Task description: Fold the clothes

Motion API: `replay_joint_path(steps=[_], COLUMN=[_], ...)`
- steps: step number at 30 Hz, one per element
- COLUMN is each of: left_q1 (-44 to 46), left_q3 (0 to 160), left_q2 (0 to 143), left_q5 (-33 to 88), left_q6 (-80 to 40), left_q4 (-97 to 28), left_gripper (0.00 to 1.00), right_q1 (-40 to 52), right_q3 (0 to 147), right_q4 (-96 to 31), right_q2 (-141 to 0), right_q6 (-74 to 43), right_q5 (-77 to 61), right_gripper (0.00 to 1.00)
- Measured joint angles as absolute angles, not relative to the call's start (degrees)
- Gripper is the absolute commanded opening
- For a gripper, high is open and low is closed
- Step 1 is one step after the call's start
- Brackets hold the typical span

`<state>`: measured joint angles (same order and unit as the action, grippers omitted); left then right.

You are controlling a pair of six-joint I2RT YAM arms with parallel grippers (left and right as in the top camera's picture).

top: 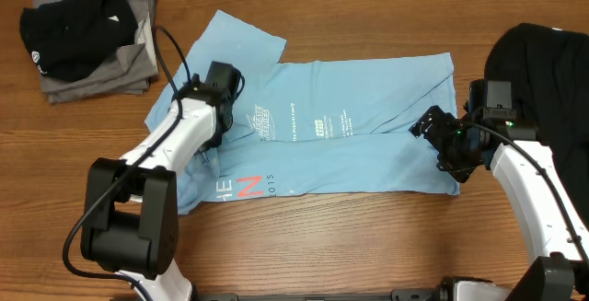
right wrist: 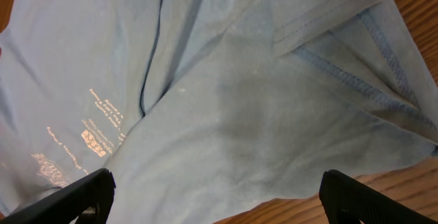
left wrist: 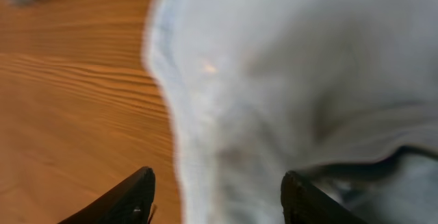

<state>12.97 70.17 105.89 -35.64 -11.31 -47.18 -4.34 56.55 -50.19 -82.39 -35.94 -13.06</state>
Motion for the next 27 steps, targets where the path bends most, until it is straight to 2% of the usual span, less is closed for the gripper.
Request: replay_joint_path(steps=[3, 7, 12, 18, 20, 25, 27], left_q1=[13.04, 13.21, 15.33, 19.07, 19.92, 20.27, 20.23], left_q3=[75.83, 85.65, 93.06, 88.73, 85.06, 76.36, 73.97], left_q2=[105.89, 105.89, 105.89, 105.89, 105.89, 105.93, 105.95], left_q5=[-37.15, -36.07, -25.15, -9.91, -7.6, -4.64, -4.16], left_q6=[-13.19, -16.97, -19.31, -20.23, -21.47, -23.16, -23.53], left_q4=[-53.25, -64.64, -69.8, -69.84, -68.84, -64.1, -61.73], left_gripper=[0.57, 0.56, 0.62, 0.63, 0.59, 0.39, 0.4], right_q1=[-4.34, -4.34, -4.34, -4.36, -4.34, -4.36, -4.34], right_q3=[56.55, 56.53, 56.53, 56.53, 56.53, 56.51, 56.51], right_q4=[-50.19, -50.22, -50.06, -50.54, -50.61, -50.63, -50.78], right_q2=[-82.39, -82.39, -82.39, -82.39, -82.39, -82.39, -82.39], right_q6=[-35.97, -35.92, -35.99, -35.94, -35.97, -35.97, -35.97], right_q5=[-13.04, -13.04, -13.06, -13.08, -13.06, -13.08, -13.06], right_gripper=[1.0, 1.0, 1.0, 1.0, 1.0, 1.0, 1.0])
